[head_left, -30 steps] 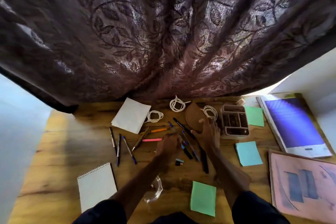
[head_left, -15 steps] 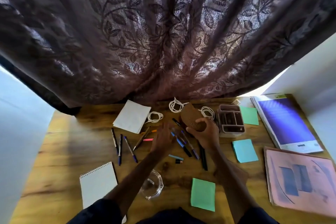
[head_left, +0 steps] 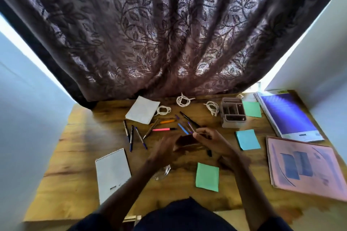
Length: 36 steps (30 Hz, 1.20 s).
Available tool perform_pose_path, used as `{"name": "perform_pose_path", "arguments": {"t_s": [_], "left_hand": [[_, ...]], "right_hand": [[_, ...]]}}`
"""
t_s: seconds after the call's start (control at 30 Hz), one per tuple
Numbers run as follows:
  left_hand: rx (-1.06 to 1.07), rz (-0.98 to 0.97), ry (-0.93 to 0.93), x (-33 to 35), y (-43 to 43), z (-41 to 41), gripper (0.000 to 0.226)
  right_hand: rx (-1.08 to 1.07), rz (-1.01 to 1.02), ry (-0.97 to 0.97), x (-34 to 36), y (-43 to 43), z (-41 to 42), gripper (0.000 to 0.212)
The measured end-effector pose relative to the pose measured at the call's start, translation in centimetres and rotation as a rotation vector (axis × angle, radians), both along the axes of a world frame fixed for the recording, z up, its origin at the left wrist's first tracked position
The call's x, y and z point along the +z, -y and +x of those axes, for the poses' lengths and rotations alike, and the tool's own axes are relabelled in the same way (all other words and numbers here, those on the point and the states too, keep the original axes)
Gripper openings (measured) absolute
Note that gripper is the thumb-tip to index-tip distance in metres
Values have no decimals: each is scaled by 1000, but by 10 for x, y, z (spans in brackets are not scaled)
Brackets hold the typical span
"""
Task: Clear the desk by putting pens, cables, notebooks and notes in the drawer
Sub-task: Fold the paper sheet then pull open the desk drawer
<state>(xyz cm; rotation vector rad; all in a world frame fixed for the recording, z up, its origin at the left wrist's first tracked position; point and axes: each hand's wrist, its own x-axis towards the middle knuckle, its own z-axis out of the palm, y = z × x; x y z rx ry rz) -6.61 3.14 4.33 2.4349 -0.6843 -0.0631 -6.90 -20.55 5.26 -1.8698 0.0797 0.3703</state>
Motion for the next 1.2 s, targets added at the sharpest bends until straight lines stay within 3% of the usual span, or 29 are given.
{"name": "perform_pose_path", "arguments": {"t_s": [0.1, 0.2, 0.47, 0.93, 1.2], "left_hand": [[177, 54, -148, 3, 9, -22, 63], [269, 128, -250, 4, 21, -39, 60], [333, 229, -333, -32, 52, -68, 71], [333, 317, -323, -48, 54, -76, 85], [320, 316, -299, -40, 60, -83, 77]], "right_hand": [[-70, -17, 21, -2, -4, -14, 39], [-168, -97, 6, -11, -3, -34, 39], [-51, -246, -114, -32, 1, -68, 3], [-30, -330, -108, -61, 12, -89, 18], [120, -652, -41, -92, 11, -114, 35]]}}
